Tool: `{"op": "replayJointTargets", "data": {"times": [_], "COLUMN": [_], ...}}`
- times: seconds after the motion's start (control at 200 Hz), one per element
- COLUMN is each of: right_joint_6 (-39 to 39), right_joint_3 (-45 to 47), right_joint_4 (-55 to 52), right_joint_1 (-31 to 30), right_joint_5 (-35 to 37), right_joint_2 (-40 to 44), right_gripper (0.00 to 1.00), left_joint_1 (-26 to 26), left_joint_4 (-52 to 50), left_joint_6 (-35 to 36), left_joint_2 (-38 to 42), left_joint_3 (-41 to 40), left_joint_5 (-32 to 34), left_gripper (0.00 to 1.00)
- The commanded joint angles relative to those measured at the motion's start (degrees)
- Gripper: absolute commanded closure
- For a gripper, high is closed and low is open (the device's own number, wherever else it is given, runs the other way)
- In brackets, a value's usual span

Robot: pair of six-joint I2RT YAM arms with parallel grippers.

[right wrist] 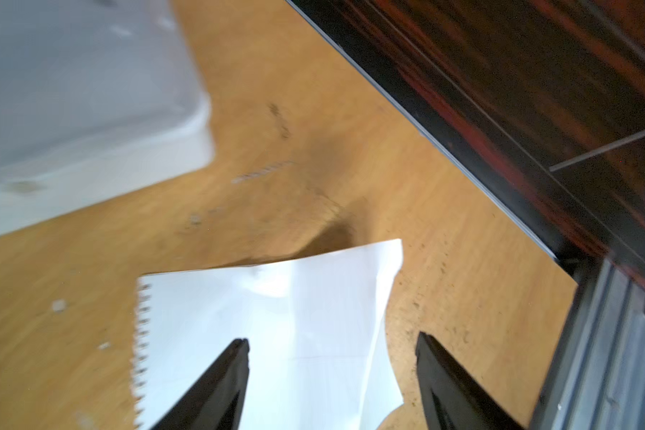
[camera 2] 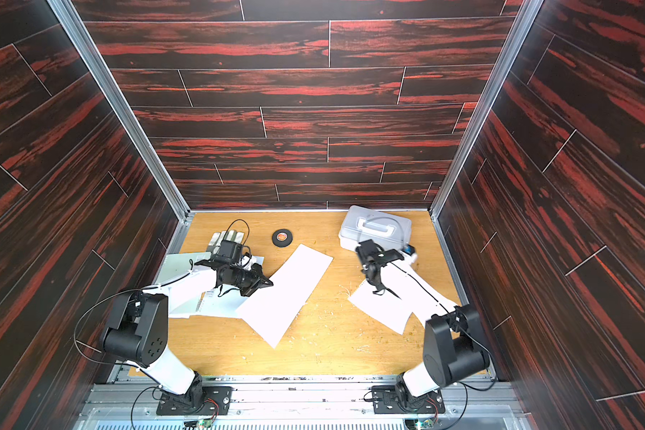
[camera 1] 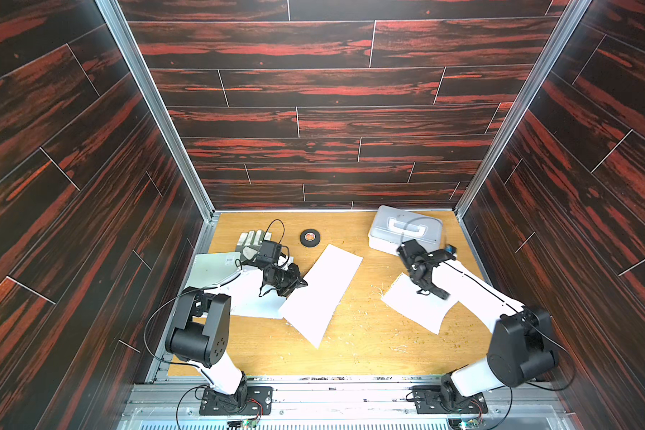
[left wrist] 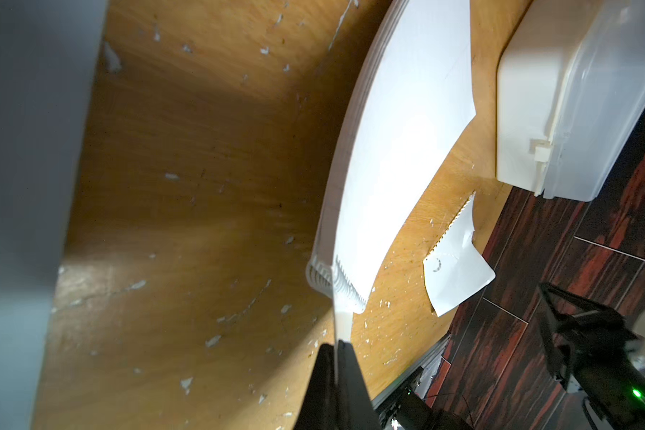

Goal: Tear off pages from different notebooks
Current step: Place the paper at the center of the board, then close the notebook at the center of the board.

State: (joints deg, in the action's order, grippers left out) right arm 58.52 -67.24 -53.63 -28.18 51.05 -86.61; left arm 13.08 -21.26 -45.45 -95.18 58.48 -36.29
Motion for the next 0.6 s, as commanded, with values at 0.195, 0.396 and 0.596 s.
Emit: {"op": "replayJointTargets", "data": {"times": [0.195,0.396,0.596], "right_joint_6": [-50.2,-56.0,-61.9], "right_joint_3": [-0.7,0.1,-2.9], "right_joint_4": [39.3,46.3,39.5], "right_joint_1": [-43.2,-43.6,-43.8], "right_joint_5": [-1.3,-26.2,-43.7], "right_joint_2": [3.6,10.5,6.1], "right_gripper": [0.25,0.18,0.16], "left_joint_1": [-0.1,-0.3,-0.2], "left_joint_4": [-10.2,-8.0,-4.4], "left_joint_6": [-6.5,-8.6,-10.4], "left_joint_2": [1.0,-3.4,-7.3], "left_joint_3": [4.2,4.4,4.4], "left_joint_5": [1.5,3.3,4.6], "left_gripper": [1.00,1.00,1.00]}}
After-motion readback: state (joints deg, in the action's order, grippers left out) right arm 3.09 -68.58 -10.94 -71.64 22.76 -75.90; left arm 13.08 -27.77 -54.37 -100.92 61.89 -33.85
